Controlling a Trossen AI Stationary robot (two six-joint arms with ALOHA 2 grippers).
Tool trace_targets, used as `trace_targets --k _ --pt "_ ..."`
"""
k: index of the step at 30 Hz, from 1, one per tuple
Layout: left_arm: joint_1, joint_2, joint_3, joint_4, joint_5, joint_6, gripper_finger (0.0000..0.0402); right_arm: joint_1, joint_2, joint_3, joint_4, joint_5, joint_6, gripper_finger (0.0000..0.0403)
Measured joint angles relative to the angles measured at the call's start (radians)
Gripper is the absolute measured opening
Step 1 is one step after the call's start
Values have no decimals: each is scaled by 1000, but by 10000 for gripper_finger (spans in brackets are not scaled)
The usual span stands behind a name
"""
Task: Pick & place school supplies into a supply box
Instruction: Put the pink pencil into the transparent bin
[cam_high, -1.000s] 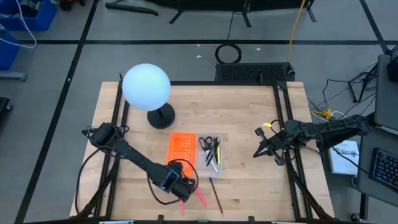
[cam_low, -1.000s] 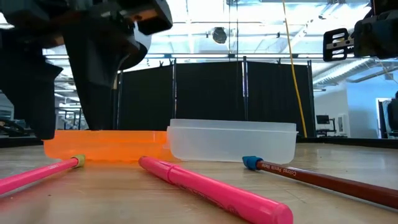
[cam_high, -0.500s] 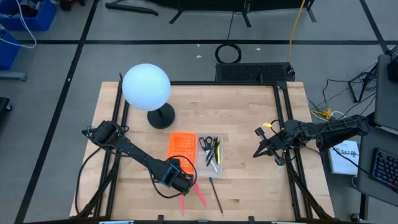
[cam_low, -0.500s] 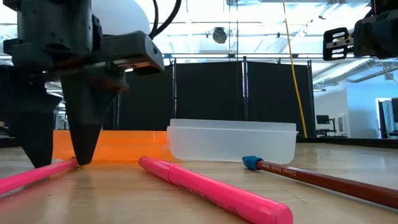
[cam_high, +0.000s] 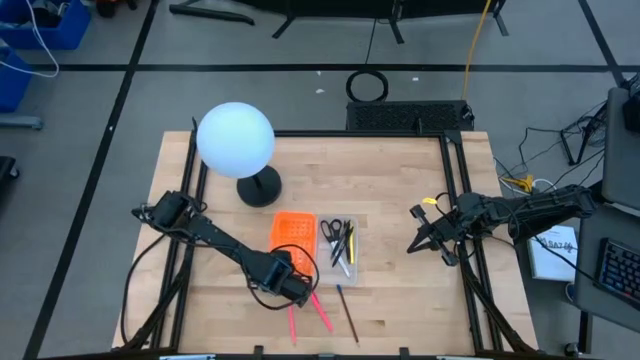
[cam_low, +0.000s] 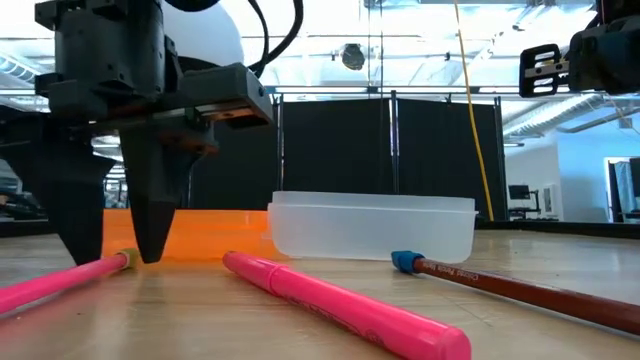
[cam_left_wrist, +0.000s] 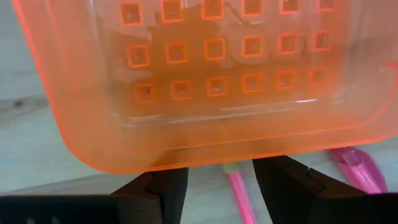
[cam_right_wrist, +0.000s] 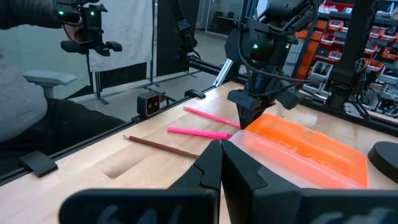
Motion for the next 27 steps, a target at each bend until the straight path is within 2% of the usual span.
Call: trace_targets --k 7,12,19,25,27 --pt "7 66 4 1 77 41 127 0 0 0 0 0 0 0" --pt "-7 71 5 -3 54 25 86 0 0 0 0 0 0 0" --pt "-22 87 71 -82 48 41 21 0 0 0 0 0 -2 0" --pt "-28 99 161 -166 37 49 27 0 0 0 0 0 -2 0" --pt "-29 103 188 -140 42 49 34 0 0 0 0 0 -1 0"
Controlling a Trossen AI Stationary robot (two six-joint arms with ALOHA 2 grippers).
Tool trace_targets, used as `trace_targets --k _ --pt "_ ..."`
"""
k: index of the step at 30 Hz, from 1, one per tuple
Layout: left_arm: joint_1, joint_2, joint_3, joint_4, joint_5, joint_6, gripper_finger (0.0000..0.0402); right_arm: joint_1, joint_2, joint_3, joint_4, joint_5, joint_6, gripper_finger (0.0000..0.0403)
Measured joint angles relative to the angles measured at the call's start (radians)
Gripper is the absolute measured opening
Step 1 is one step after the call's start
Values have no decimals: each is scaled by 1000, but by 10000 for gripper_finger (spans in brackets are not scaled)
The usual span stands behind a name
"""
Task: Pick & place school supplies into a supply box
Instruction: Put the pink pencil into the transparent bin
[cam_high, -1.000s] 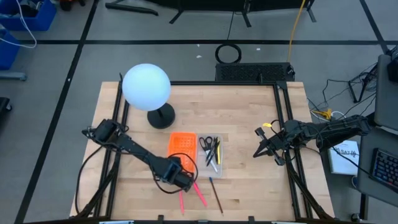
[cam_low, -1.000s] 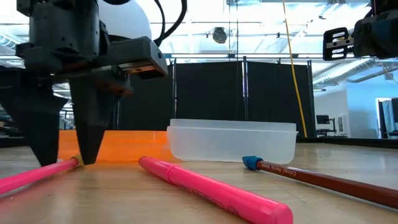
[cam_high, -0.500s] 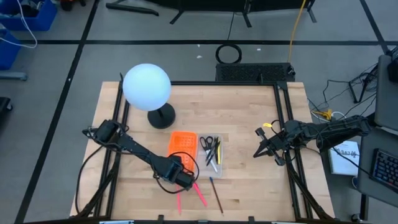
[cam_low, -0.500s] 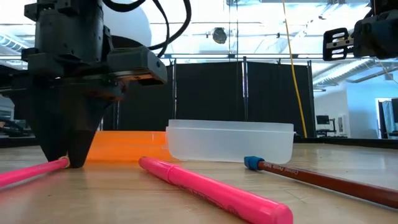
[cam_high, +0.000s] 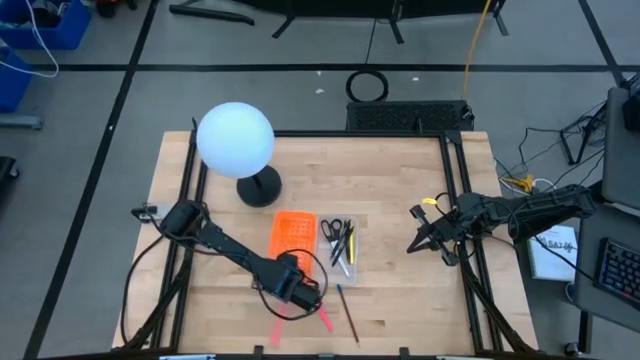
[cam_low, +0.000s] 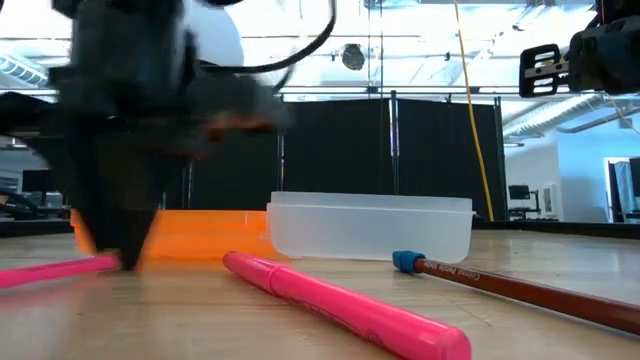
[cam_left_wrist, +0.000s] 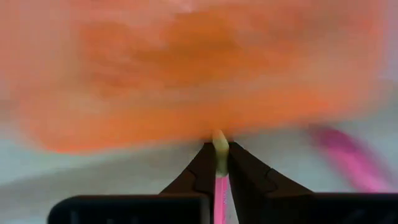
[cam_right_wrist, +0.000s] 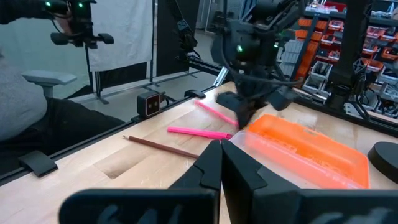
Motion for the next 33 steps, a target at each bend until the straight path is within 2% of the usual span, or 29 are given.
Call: trace_targets --k 9,19,33 --pt "-11 -4 155 -21 13 60 20 0 0 0 0 0 -1 0" --pt "76 -5 314 -175 -32 133 33 0 0 0 4 0 -2 0" --pt "262 -7 351 -201 -42 378 34 0 0 0 4 0 -6 0"
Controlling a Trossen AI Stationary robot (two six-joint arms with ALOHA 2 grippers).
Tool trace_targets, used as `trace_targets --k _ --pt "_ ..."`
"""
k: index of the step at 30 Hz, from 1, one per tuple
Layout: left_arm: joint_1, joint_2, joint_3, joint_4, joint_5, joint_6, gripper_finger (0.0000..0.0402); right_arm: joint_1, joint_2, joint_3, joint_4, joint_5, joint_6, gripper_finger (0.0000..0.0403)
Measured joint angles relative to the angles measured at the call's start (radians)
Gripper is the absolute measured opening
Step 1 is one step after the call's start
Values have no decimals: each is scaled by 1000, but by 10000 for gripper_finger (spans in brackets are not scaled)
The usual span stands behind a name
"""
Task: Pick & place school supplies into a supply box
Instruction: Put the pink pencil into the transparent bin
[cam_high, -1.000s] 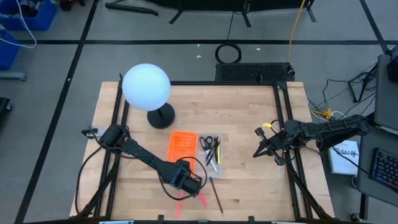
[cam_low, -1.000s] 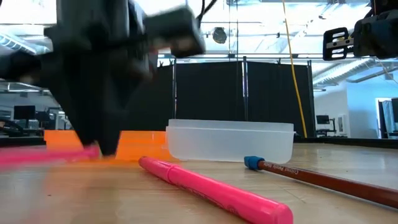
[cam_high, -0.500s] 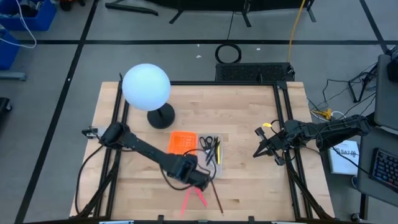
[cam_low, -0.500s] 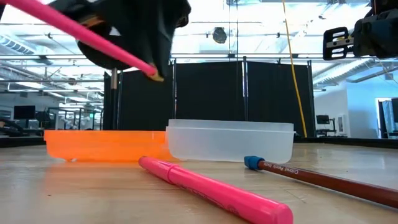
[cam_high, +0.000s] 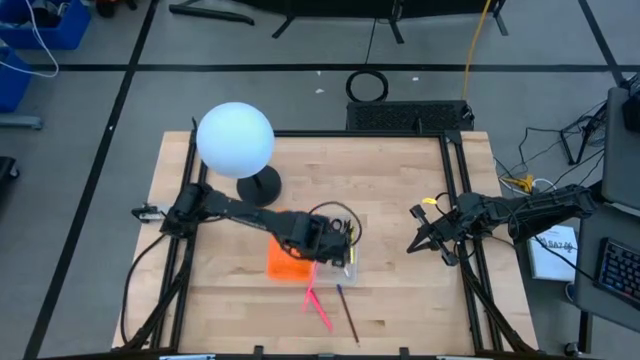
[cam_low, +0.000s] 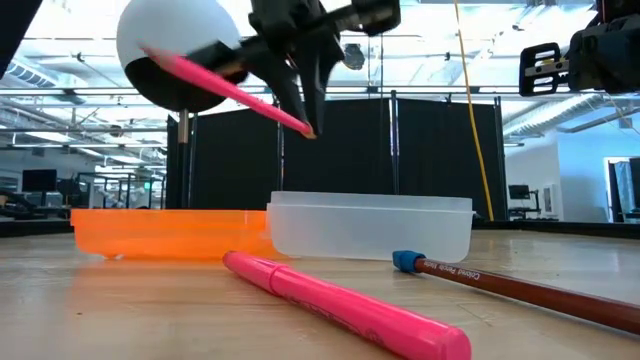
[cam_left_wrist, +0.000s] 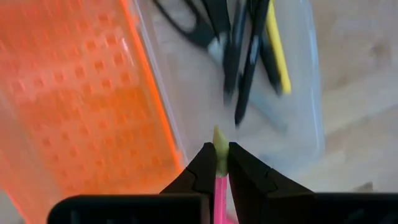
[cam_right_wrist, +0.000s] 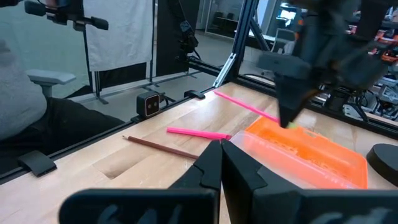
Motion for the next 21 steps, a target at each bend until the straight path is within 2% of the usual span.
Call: trace_targets --k 9,21 --pt "119 0 0 25 -39 118 35 0 0 0 0 0 0 0" --pt "207 -1 -12 86 -111 206 35 0 0 0 0 1 -4 0"
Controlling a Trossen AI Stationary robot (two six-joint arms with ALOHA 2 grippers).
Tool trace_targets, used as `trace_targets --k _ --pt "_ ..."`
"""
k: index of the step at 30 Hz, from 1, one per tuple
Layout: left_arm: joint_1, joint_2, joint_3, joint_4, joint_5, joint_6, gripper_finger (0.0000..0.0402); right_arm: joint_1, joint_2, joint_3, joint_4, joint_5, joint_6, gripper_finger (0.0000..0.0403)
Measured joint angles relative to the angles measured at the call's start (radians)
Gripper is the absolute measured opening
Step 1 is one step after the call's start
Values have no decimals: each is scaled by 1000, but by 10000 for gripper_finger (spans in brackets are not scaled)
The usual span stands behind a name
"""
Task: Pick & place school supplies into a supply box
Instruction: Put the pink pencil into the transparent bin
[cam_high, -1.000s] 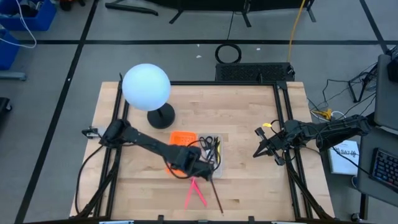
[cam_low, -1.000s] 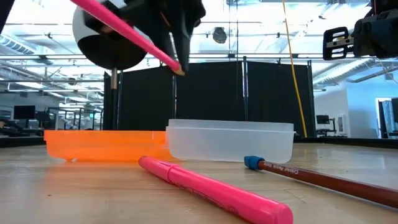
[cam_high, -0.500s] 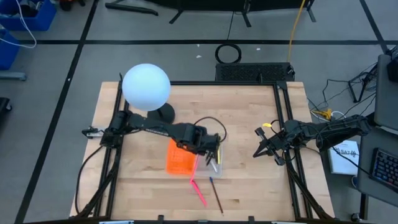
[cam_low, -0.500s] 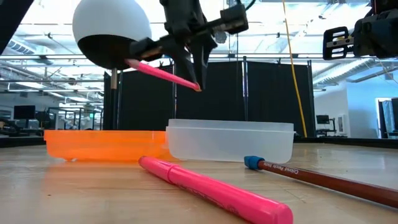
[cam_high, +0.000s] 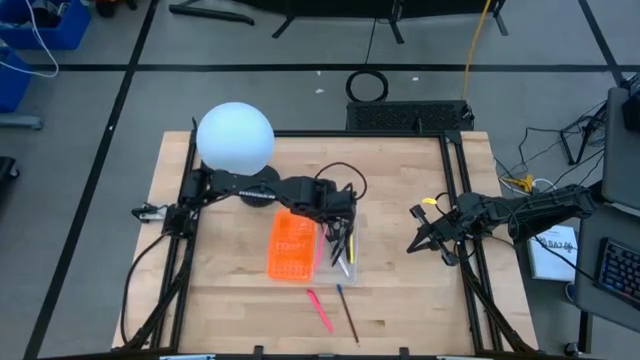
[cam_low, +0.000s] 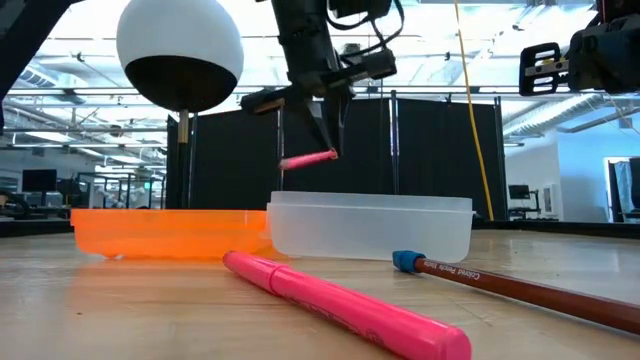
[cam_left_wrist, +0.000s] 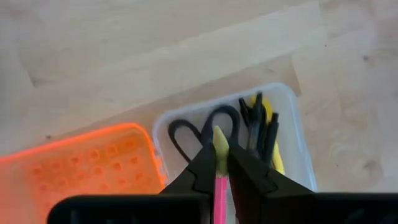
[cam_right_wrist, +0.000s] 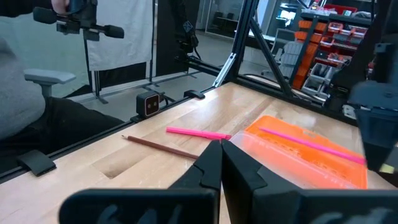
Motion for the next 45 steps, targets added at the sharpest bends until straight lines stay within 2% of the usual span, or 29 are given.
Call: trace_targets --k 13,24,35,45 --pt "30 -1 -147 163 52 2 35 0 0 0 0 0 -17 0" --pt "45 -1 -227 214 19 -15 35 0 0 0 0 0 -23 0" --pt "12 -3 -283 250 -64 -53 35 0 0 0 0 0 -18 0" --pt "-11 -2 -285 247 -106 -48 35 0 0 0 0 0 -15 0"
